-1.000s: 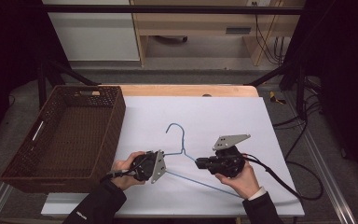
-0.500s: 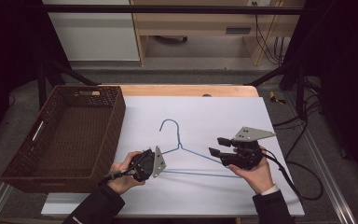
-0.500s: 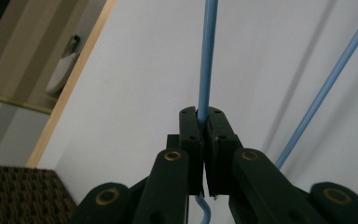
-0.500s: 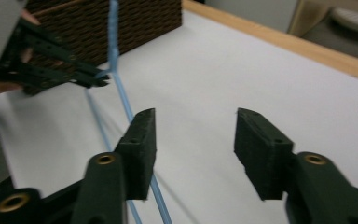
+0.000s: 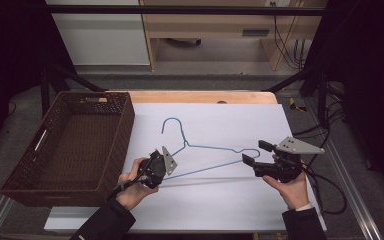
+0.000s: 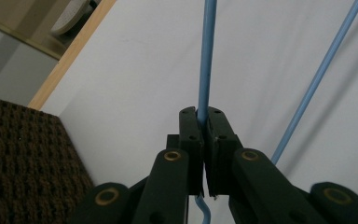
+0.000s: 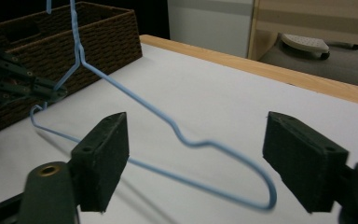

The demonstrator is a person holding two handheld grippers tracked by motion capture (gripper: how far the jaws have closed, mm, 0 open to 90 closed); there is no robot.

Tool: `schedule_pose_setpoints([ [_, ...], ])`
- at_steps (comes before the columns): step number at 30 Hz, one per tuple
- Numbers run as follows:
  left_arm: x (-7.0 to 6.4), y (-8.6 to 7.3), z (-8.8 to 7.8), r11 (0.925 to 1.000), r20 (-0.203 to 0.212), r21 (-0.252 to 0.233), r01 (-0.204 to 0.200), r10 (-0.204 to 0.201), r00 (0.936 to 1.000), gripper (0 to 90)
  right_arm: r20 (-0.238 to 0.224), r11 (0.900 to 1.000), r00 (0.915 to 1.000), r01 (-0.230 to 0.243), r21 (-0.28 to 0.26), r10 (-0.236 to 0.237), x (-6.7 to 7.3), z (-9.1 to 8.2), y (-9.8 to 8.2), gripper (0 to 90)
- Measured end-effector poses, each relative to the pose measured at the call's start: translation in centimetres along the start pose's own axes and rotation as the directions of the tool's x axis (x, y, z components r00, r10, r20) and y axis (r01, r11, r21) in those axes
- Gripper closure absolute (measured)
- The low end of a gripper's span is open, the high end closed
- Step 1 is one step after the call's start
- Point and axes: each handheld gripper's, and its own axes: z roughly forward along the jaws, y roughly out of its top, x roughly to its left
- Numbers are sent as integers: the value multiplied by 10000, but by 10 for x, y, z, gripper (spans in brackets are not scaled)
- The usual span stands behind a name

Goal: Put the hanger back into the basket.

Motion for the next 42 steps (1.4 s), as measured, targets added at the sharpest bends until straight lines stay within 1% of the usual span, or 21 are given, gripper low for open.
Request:
schedule_pose_setpoints([
  [2, 2, 5, -2, 9997, -30, 93, 231, -230, 9997, 868, 112, 9997, 9997, -198, 121, 196, -3, -1, -4, 161],
  [4, 4, 9, -4, 9992, -99, 147, 379, -378, 9992, 868, 155, 9996, 9997, -208, 176, 205, -5, -1, -8, 155],
  [5, 5, 11, -6, 9987, -77, 166, 474, -473, 9989, 868, 206, 9994, 9994, -283, 190, 279, -6, -1, -11, 139],
  [6, 6, 13, -7, 9984, -60, 176, 543, -542, 9985, 868, 278, 9994, 9993, -263, 233, 256, -6, -1, -13, 128],
  [9, 10, 18, -9, 9980, 99, 277, 571, -574, 9983, 868, 432, 9989, 9986, -314, 350, 298, -7, -1, -19, 119],
  [10, 12, 20, -10, 9977, 164, 299, 602, -607, 9980, 868, 400, 9984, 9987, -325, 461, 307, -7, -1, -21, 110],
  [11, 13, 21, -11, 9972, 232, 366, 652, -660, 9975, 868, 468, 9981, 9983, -359, 507, 335, -7, -1, -24, 97],
  [13, 17, 24, -15, 9967, 314, 412, 704, -717, 9969, 868, 487, 9971, 9983, -342, 677, 309, -7, 0, -28, 97],
  [14, 19, 25, -17, 9959, 338, 479, 765, -782, 9964, 868, 497, 9966, 9982, -359, 738, 323, -8, 0, -30, 92],
  [17, 26, 29, -25, 9940, 401, 466, 987, -1006, 9941, 869, 569, 9955, 9979, -352, 878, 302, -8, -1, -35, 73],
  [20, 34, 32, -33, 9935, 298, 497, 1025, -1040, 9941, 869, 676, 9951, 9972, -379, 914, 318, -7, -1, -38, 58],
  [21, 37, 32, -36, 9927, 272, 485, 1101, -1115, 9934, 869, 735, 9947, 9967, -402, 945, 333, -7, -1, -39, 55],
  [22, 42, 32, -39, 9907, 260, 413, 1300, -1311, 9910, 869, 785, 9949, 9964, -393, 925, 321, -7, -1, -39, 51],
  [25, 53, 32, -47, 9892, 217, 400, 1407, -1417, 9897, 869, 771, 9956, 9967, -339, 872, 271, -7, -1, -42, 48],
  [27, 61, 32, -54, 9880, 93, 349, 1504, -1509, 9885, 869, 779, 9956, 9967, -284, 891, 215, -7, -1, -43, 45],
  [28, 66, 32, -57, 9870, 112, 325, 1572, -1576, 9874, 870, 830, 9954, 9964, -272, 915, 196, -7, 0, -44, 44],
  [34, 91, 31, -73, 9810, -150, 186, 1930, -1927, 9811, 870, 935, 9944, 9954, -316, 1011, 221, -9, 1, -46, 36],
  [38, 103, 28, -80, 9791, -288, 141, 2027, -2022, 9789, 870, 964, 9945, 9951, -310, 997, 214, -10, 1, -47, 34],
  [39, 106, 27, -82, 9792, -274, 123, 2024, -2020, 9790, 870, 989, 9947, 9948, -332, 974, 235, -10, 1, -47, 35],
  [40, 109, 26, -84, 9769, -291, 42, 2138, -2136, 9765, 870, 1009, 9948, 9946, -344, 958, 247, -10, 1, -47, 35],
  [42, 114, 25, -87, 9766, -194, 38, 2149, -2148, 9765, 870, 1047, 9947, 9942, -355, 960, 254, -10, 1, -48, 34],
])
